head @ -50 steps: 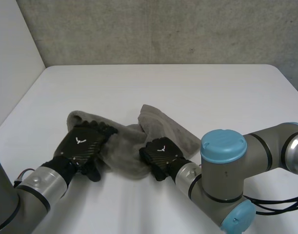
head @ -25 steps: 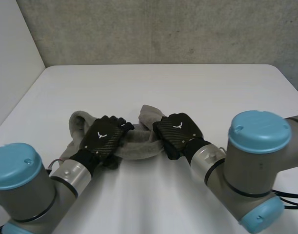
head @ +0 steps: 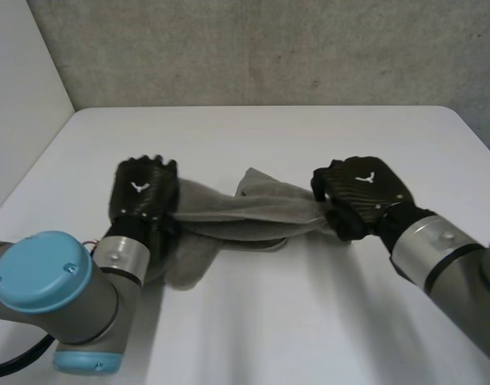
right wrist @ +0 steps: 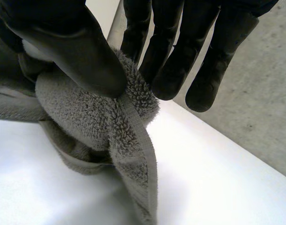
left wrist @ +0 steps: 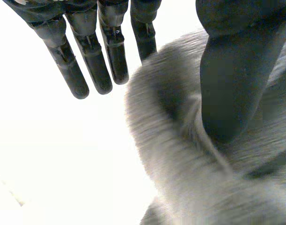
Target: Fold the towel.
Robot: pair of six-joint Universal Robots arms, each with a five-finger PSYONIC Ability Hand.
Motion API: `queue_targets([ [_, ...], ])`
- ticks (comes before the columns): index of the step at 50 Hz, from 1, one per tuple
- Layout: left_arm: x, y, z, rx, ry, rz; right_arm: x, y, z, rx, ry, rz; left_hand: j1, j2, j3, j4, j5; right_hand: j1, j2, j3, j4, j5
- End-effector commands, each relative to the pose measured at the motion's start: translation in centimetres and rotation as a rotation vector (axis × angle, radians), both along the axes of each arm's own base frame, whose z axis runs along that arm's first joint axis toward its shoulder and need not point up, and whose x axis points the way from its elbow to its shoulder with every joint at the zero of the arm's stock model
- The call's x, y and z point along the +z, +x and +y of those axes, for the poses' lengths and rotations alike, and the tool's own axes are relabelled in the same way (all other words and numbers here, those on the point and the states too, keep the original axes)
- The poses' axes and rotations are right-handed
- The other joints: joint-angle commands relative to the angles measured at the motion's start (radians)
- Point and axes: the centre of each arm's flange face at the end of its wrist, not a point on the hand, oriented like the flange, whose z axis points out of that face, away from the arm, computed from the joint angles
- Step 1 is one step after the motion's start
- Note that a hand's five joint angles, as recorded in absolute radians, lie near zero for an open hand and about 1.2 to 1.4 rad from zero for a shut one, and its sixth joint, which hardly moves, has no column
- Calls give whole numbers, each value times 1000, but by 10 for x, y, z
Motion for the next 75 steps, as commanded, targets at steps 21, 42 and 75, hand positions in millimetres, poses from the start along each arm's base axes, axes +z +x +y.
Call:
queue_targets([
  [21, 80, 25, 26, -87, -69, 32, 74, -22, -9, -24, -130, -83, 464, 464, 465, 465, 467, 81, 84, 61, 62, 74],
  [42, 19, 32, -28, -100, 149, -33, 32, -20, -28, -41, -37, -40, 689, 688, 689, 689, 691, 81, 84, 61, 62, 74],
  [75, -10, 37, 89, -382, 416, -234, -19, -36, -60, -118, 52, 6, -97, -97, -96, -96, -94, 81, 84, 61, 62, 74],
])
